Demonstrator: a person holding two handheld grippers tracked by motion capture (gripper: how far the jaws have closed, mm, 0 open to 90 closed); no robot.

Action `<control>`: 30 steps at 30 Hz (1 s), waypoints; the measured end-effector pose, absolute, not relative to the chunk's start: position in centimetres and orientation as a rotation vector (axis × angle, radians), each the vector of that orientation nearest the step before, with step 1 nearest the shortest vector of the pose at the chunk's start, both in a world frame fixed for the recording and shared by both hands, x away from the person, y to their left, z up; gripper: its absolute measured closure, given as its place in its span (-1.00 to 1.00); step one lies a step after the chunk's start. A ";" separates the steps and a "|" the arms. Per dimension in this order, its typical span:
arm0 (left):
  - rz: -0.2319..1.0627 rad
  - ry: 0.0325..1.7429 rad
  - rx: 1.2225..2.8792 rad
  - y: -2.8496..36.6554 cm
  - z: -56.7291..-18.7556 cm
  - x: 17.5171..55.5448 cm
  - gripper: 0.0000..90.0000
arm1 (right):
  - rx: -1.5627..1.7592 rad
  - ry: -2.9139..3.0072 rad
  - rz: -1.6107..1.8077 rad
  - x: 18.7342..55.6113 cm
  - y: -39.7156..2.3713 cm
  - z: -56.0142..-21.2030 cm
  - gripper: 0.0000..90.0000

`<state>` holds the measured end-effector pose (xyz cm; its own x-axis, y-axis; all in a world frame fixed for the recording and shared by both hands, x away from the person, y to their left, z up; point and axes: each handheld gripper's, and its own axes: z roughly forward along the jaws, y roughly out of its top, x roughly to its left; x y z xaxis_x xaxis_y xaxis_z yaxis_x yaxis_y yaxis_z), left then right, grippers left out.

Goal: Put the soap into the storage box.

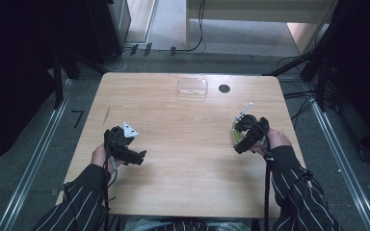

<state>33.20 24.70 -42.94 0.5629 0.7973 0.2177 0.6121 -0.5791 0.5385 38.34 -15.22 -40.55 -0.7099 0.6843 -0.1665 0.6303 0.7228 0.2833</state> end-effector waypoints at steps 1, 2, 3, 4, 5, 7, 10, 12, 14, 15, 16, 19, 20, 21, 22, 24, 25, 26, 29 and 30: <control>0.627 1.142 2.395 24.7 -42.9 33.2 -1.00 | 1.043 2.672 0.298 38.1 -15.2 -40.6 -0.84; 0.627 1.142 2.395 24.7 -42.9 33.2 -1.00 | 1.037 2.667 0.294 37.9 -15.2 -40.6 -0.85; 0.627 1.142 2.393 24.7 -42.9 33.2 -1.00 | 1.041 2.663 0.294 37.7 -15.1 -40.7 -0.85; 0.627 1.143 2.393 24.7 -42.9 33.2 -1.00 | 1.040 2.667 0.292 37.5 -15.1 -40.7 -0.86; 0.626 1.142 2.392 24.7 -42.9 33.2 -1.00 | 1.035 2.664 0.287 37.3 -15.1 -40.8 -0.87; 0.626 1.142 2.392 24.7 -42.9 33.2 -1.00 | 1.043 2.661 0.279 36.8 -15.1 -40.9 -0.88; 0.627 1.144 2.394 24.7 -42.9 33.2 -1.00 | 1.045 2.662 0.279 36.2 -15.1 -41.2 -0.88; 0.627 1.143 2.393 24.7 -42.9 33.2 -1.00 | 1.045 2.664 0.273 35.8 -15.1 -41.4 -0.89; 0.625 1.144 2.393 24.7 -42.9 33.2 -1.00 | 1.035 2.666 0.262 35.4 -15.2 -41.6 -0.89; 0.627 1.144 2.395 24.7 -42.9 33.2 -1.00 | 1.046 2.666 0.262 35.1 -15.2 -41.8 -0.89; 0.626 1.144 2.394 24.7 -42.9 33.2 -1.00 | 1.051 2.667 0.259 34.9 -15.3 -41.8 -0.89; 0.626 1.144 2.395 24.6 -42.9 33.2 -1.00 | 1.047 2.671 0.254 34.2 -15.6 -42.2 -0.89; 0.626 1.144 2.394 24.6 -42.9 33.2 -1.00 | 1.049 2.671 0.253 33.9 -15.7 -42.4 -0.89; 0.626 1.144 2.394 24.6 -42.9 33.2 -1.00 | 1.042 2.673 0.246 33.7 -15.7 -42.5 -0.89; 0.625 1.144 2.395 24.6 -42.9 33.2 -1.00 | 1.046 2.674 0.246 33.5 -15.8 -42.6 -0.89; 0.625 1.142 2.393 24.6 -42.9 33.1 -1.00 | 1.050 2.679 0.240 33.0 -16.0 -43.0 -0.89; 0.624 1.142 2.392 24.6 -42.9 33.1 -1.00 | 1.053 2.678 0.247 32.7 -16.1 -43.1 -0.89; 0.624 1.141 2.393 24.6 -42.9 33.1 -1.00 | 1.061 2.679 0.259 32.5 -16.3 -43.2 -0.89; 0.624 1.141 2.390 24.6 -42.9 33.1 -1.00 | 1.074 2.685 0.260 32.1 -16.7 -43.5 -0.89; 0.624 1.139 2.391 24.6 -42.9 33.1 -1.00 | 1.076 2.688 0.249 31.9 -16.8 -43.7 -0.89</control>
